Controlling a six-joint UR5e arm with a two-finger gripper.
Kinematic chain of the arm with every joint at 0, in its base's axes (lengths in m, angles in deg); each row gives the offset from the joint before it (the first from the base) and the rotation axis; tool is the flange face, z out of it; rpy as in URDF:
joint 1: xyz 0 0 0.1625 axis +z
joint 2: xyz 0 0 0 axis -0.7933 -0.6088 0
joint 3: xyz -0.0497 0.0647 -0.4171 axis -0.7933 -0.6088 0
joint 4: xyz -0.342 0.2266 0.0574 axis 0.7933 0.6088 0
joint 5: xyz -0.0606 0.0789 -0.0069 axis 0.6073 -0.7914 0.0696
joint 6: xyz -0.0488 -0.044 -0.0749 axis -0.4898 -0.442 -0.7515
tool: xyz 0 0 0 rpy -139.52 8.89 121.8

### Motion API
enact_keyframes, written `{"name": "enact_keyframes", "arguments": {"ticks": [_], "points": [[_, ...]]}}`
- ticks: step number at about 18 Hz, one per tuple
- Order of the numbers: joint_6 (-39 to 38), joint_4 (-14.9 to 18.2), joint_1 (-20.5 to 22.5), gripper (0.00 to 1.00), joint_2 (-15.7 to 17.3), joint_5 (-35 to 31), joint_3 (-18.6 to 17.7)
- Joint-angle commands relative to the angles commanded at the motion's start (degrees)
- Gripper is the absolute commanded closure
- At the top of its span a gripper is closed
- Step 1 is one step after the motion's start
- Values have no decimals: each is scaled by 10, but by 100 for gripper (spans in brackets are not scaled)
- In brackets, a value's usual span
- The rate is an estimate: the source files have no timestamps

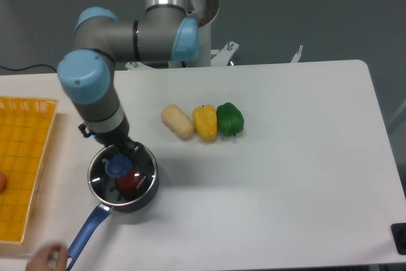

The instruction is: Close the pot lid

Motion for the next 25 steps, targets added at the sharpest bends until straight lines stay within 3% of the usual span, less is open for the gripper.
{"name": "enact_keyframes", "arguments": {"ticks": [10,15,25], "points": [[267,38,91,0,34,5,-9],[312,58,156,0,37,11,-9],[458,59,274,0,29,17,-10]]}}
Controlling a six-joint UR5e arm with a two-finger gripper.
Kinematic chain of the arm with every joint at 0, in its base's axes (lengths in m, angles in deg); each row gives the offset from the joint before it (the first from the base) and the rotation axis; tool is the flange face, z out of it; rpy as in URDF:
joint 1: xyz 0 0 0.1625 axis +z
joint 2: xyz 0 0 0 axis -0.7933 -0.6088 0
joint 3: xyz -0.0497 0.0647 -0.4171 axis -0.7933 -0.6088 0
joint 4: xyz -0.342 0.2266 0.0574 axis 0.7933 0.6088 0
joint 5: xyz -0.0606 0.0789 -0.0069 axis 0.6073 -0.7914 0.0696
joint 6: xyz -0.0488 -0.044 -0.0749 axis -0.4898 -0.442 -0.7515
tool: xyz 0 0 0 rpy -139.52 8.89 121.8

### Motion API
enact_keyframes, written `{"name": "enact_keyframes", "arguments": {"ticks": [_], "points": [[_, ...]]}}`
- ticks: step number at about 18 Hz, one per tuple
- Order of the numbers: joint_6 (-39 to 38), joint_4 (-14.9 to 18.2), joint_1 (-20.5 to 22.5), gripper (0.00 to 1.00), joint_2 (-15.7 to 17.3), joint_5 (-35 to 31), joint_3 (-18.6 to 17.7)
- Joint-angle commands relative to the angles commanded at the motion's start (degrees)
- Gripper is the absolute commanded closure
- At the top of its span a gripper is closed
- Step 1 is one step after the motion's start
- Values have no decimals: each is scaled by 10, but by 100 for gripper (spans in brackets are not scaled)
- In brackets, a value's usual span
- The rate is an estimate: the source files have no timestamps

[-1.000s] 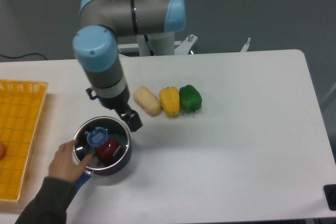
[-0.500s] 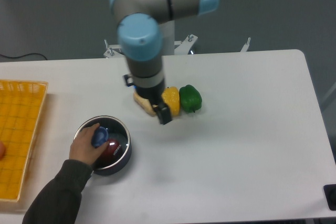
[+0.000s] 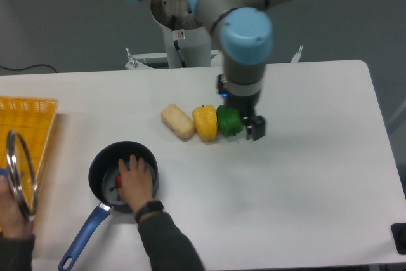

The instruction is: Close the pot lid

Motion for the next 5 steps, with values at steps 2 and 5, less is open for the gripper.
{"name": "enact_keyframes", "arguments": {"ticks": [2,5], "points": [[15,-1,13,0,-7,4,0],[19,-3,26,0,-19,4,0]]}}
